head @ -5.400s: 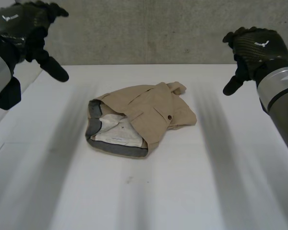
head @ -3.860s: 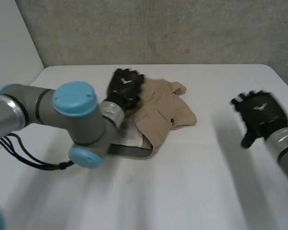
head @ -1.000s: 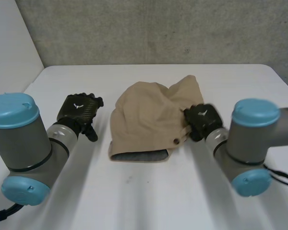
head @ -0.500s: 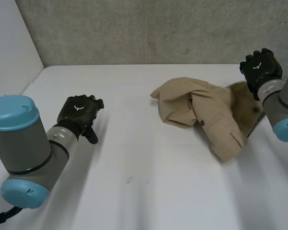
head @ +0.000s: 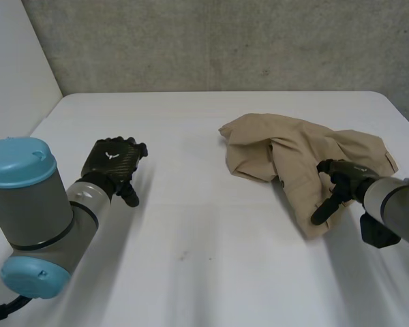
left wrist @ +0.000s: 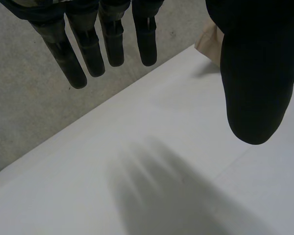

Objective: Fold the shorts.

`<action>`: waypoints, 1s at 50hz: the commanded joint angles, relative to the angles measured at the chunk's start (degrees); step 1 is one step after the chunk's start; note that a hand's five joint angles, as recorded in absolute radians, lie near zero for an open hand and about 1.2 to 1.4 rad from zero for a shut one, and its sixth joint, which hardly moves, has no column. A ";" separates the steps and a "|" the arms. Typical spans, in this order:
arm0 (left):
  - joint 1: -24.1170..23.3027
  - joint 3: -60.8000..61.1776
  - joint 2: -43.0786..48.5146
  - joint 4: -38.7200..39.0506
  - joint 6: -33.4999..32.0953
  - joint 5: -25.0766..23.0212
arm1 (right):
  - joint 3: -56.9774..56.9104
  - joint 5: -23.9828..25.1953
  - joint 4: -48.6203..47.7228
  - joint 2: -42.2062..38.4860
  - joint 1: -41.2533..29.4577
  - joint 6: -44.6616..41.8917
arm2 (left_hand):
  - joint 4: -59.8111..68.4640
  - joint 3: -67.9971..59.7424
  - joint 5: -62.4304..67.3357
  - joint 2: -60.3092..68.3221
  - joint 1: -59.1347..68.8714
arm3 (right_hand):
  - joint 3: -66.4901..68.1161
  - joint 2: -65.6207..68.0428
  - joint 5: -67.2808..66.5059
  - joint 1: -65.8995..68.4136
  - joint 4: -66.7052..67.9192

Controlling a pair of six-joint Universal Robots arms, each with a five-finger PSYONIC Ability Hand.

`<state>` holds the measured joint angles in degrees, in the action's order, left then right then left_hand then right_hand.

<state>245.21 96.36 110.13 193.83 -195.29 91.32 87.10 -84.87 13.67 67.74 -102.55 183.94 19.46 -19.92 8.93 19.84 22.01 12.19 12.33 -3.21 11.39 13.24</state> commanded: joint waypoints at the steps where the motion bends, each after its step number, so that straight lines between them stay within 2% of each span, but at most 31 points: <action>1: -0.17 0.23 0.00 0.05 0.26 0.00 | 2.46 -1.96 -11.73 -3.40 -0.55 0.01 | -0.33 0.79 0.20 -0.71 -2.88 | 65.51 65.38 -64.49 66.31 64.46; 7: -0.43 0.05 0.09 0.14 2.19 -0.18 | 2.20 -0.74 -17.01 -0.16 -1.25 -5.16 | -0.84 1.29 -0.30 -1.21 -3.38 | 67.81 67.67 -66.79 68.61 66.76; 12: -0.87 -1.44 0.35 0.14 6.41 -0.53 | 2.46 4.44 -13.33 9.75 -7.47 -21.74 | -6.05 6.51 -5.52 -6.42 -8.59 | 67.81 67.67 -66.79 68.61 66.76; 15: -2.01 -3.98 1.32 0.14 10.89 -0.62 | 2.81 4.63 -11.92 13.72 -10.64 -28.96 | -7.39 7.85 -6.86 -7.77 -9.94 | 67.81 67.67 -66.79 68.61 66.76; 19: -3.59 -7.76 4.65 0.14 17.21 -0.71 | 2.81 3.84 -11.12 17.15 -16.08 -34.07 | -9.08 9.54 -8.55 -9.46 -11.63 | 67.81 67.67 -66.79 68.61 66.76; 23: -5.00 -12.50 9.22 0.14 22.14 -0.71 | 2.63 2.17 -9.02 20.67 -21.02 -36.81 | -8.41 8.87 -7.88 -8.79 -10.96 | 67.81 67.67 -66.79 68.61 66.76; 33: -8.07 -20.95 19.50 0.14 22.50 -0.09 | 2.99 1.55 -3.74 27.52 -25.51 -37.61 | -5.89 6.35 -5.36 -6.27 -8.44 | 67.81 67.67 -66.79 68.61 66.76; 35: -8.34 -22.44 21.97 0.05 22.06 0.43 | 3.16 1.55 -3.39 28.06 -25.51 -37.61 | 0.31 0.15 0.84 -0.07 -2.24 | 67.81 67.67 -66.79 68.61 66.76; 37: -8.25 -23.15 23.11 0.05 21.62 1.31 | 3.51 1.55 -2.95 28.15 -25.33 -37.69 | 13.88 -13.42 14.41 13.50 11.33 | 67.81 67.67 -66.79 68.61 66.76; 38: -8.17 -23.67 23.64 0.05 20.84 2.53 | 3.60 1.55 -2.86 28.15 -24.99 -37.61 | 38.28 -37.82 38.81 37.90 35.73 | 67.81 67.67 -66.79 68.61 66.76; 40: -8.08 -23.94 23.73 -0.03 19.61 3.68 | 3.69 1.55 -2.86 28.15 -24.72 -37.69 | 60.44 -59.98 60.97 60.06 57.89 | 67.81 67.67 -66.79 68.61 66.76; 45: -6.85 -22.63 21.28 -0.56 11.44 5.18 | 3.25 0.06 -3.03 28.15 -23.84 -38.65 | 60.54 -60.08 61.07 60.16 57.99 | 67.81 67.67 -66.79 68.61 66.76; 50: -3.25 -14.28 3.46 -0.56 5.10 4.30 | 1.76 -1.79 -3.21 27.45 -17.26 -42.26 | 60.54 -60.08 61.07 60.16 57.99 | 67.81 67.67 -66.79 68.61 66.76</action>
<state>238.49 73.99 130.43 193.33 -182.76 96.11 90.44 -84.58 10.72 96.03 -126.32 145.35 68.44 -67.68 53.86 68.15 66.46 67.32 67.28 -56.12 56.45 68.08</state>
